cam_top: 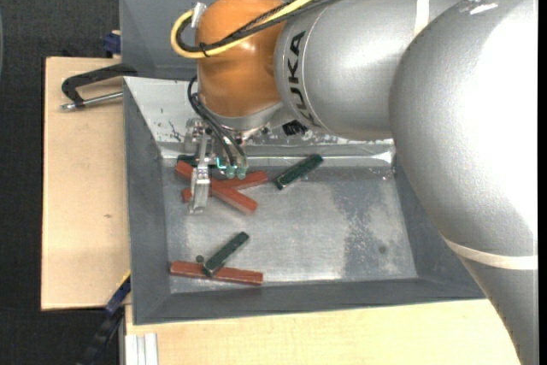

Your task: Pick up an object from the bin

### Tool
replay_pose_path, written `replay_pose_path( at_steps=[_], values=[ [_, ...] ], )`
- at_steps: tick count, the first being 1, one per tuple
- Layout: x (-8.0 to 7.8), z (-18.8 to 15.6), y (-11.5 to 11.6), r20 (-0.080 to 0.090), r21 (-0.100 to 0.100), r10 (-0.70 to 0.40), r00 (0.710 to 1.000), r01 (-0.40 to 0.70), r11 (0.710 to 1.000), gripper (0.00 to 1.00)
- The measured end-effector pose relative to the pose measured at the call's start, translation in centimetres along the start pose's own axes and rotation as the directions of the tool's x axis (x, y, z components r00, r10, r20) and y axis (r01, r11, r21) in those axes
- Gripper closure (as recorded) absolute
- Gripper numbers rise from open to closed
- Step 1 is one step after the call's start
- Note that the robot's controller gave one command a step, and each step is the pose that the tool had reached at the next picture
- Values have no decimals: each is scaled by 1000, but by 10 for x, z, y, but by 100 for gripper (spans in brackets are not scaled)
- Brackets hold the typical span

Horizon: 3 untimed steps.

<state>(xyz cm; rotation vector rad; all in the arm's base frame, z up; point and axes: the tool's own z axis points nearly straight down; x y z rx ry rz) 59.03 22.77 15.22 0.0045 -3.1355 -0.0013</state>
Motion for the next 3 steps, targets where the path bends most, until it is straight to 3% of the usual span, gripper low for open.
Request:
replay_pose_path(
  at_steps=[1,2,3],
  values=[
    [-2,-5,-1,8,-2,3,1000,-3,1000,0],
    [-7,65,-33,9,-4,178,984,-178,984,0],
    [-12,80,-38,10,-3,159,987,-158,987,0]
  ],
)
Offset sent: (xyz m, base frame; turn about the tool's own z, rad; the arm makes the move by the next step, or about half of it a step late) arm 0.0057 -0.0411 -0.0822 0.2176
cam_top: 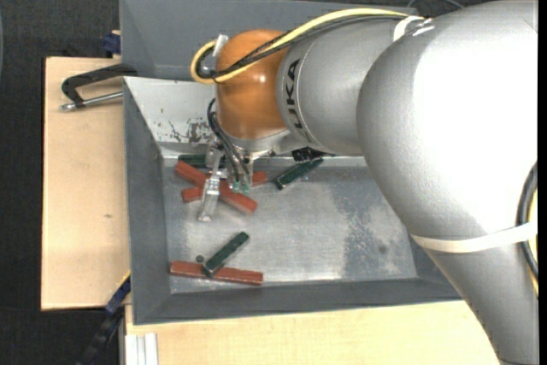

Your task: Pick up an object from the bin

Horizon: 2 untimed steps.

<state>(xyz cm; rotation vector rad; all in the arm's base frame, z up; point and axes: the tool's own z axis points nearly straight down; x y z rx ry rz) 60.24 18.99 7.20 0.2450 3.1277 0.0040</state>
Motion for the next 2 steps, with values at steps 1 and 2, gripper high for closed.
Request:
replay_pose_path(
  at_steps=[1,2],
  values=[
    [8,0,-7,-1,-1,148,989,-148,989,0],
    [3,-1,-2,1,0,48,999,-48,999,0]
  ],
)
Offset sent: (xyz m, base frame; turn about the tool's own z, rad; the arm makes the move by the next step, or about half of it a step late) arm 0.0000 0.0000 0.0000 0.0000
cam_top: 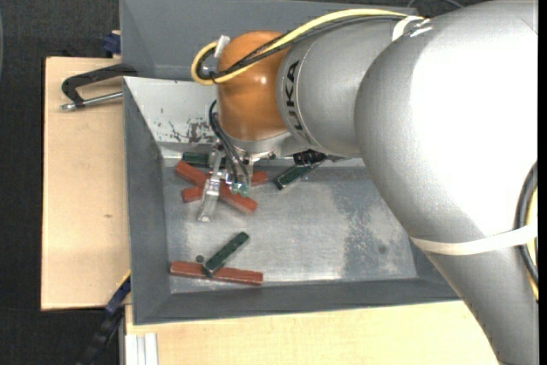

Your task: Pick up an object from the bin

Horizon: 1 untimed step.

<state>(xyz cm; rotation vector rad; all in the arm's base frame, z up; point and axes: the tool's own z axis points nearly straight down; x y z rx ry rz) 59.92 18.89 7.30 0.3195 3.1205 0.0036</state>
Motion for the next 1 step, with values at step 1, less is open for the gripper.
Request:
replay_pose_path(
  at_steps=[1],
  values=[
    [1,-5,-1,7,-8,91,996,-91,996,100]
  ],
)
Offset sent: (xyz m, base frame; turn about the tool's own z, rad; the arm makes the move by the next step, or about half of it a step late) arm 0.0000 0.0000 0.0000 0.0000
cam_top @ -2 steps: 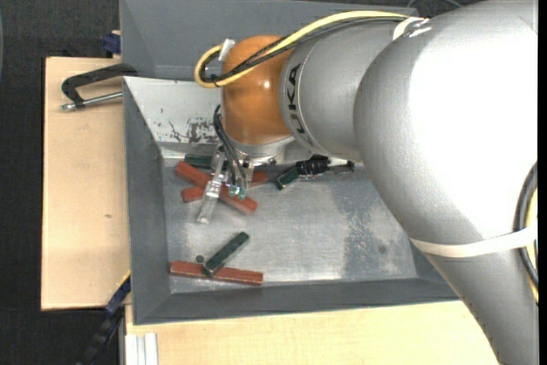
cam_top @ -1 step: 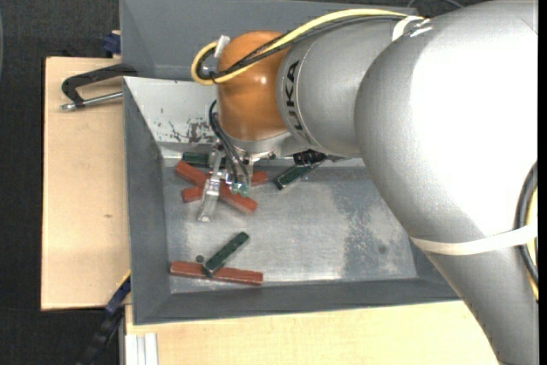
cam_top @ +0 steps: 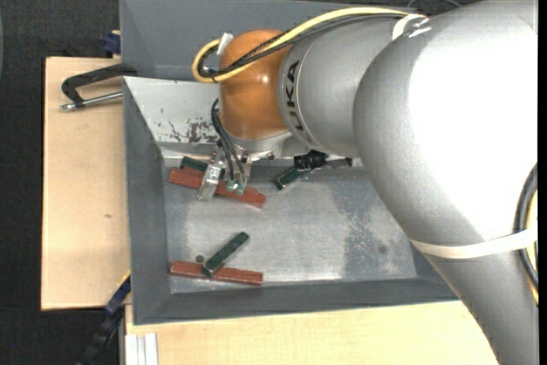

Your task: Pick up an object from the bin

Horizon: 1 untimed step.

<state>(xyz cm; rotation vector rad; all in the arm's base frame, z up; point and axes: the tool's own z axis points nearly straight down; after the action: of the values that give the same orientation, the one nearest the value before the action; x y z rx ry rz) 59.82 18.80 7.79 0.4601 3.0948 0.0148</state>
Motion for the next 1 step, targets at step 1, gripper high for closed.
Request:
replay_pose_path(
  at_steps=[1],
  values=[
    [1,0,-1,-1,0,8,1000,-8,1000,100]
  ],
)
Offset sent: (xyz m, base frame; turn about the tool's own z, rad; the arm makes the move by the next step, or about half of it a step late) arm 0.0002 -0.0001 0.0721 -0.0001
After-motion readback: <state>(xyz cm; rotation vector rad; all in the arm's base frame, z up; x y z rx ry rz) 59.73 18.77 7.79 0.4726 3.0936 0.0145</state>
